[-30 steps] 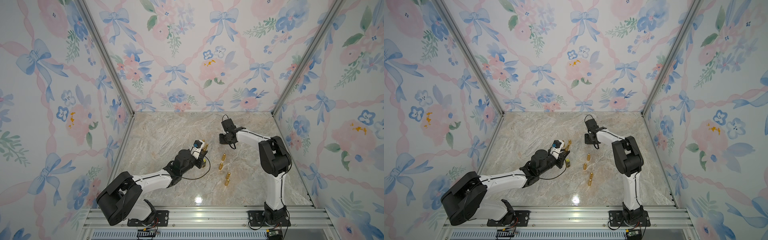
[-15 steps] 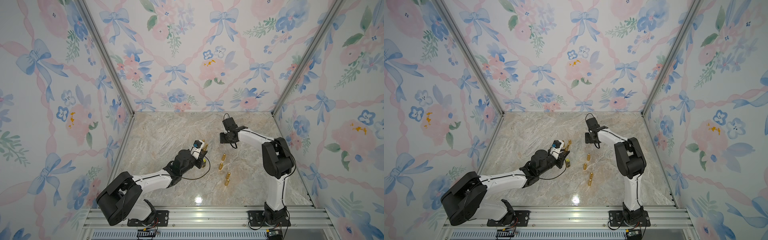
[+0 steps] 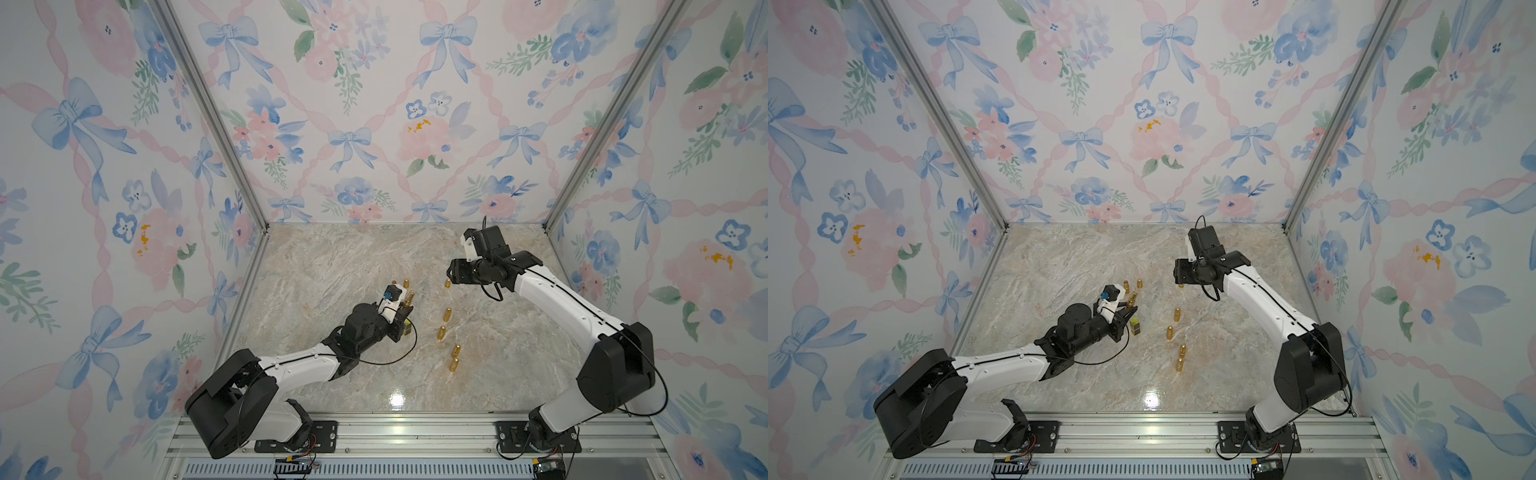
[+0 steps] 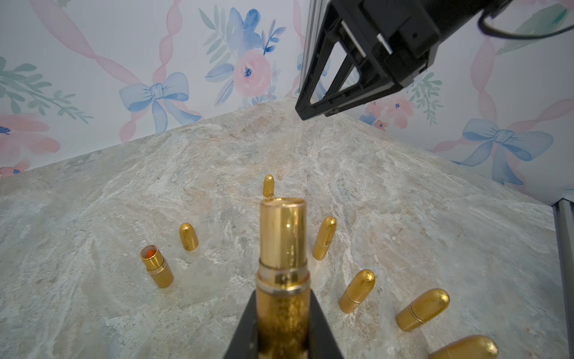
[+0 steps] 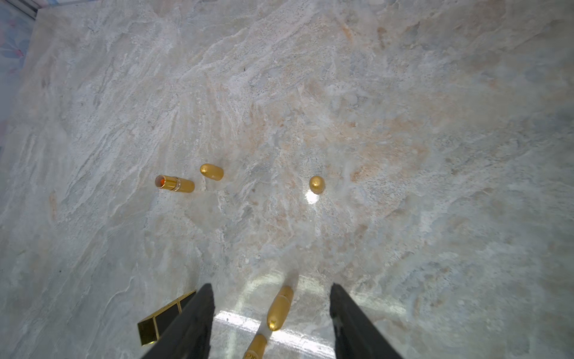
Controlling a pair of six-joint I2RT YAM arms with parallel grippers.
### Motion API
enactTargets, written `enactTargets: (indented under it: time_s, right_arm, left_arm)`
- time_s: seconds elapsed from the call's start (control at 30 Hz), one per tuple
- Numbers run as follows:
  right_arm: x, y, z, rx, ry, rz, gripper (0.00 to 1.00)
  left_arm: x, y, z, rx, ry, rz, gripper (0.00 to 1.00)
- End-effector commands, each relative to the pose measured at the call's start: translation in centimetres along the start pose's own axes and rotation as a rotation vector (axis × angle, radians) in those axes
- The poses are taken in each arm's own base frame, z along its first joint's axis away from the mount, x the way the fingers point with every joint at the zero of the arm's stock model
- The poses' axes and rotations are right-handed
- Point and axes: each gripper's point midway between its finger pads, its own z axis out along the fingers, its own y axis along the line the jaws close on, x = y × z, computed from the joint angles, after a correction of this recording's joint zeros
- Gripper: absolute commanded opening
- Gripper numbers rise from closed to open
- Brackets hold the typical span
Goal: Open the lipstick cap
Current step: Place the lipstick at the center of the board.
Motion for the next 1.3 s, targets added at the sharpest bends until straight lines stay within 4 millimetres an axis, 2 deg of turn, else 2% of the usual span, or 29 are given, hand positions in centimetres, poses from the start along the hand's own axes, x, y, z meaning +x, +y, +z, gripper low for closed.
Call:
enactTargets:
  time_s: [0.0, 0.2, 0.43, 0.87, 1.0, 1.27]
  right_arm:
    - [3.3, 2.5, -2.2, -0.095, 0.092, -0.046, 0.62]
    - [5.2, 7.6, -5.0, -0.373, 0.098, -0.022, 0.62]
    - [7.2, 12.4, -5.6, -0.486, 0.11, -0.093, 0.62]
    - [6.9, 13.7, -2.2, -0.474, 0.131, -0.053, 0.47]
    - [7.3, 14.3, -1.6, -0.485, 0.147, -0.054, 0.42]
    - [8.1, 14.0, -0.9, -0.47, 0.174, -0.055, 0.32]
  left_arm:
    - [-0.7, -0.7, -0.3, 0.043, -0.023, 0.025, 0.0]
    - [-1.0, -1.4, -0.3, 0.078, -0.03, 0.034, 0.0]
    - [-1.5, -2.2, -0.3, 0.112, -0.038, 0.031, 0.0]
    - [-1.9, -2.9, -0.4, 0.137, -0.047, 0.027, 0.0]
    - [-1.9, -3.0, -0.1, 0.136, -0.044, 0.027, 0.0]
    - [-1.9, -2.9, -0.1, 0.125, -0.045, 0.03, 0.0]
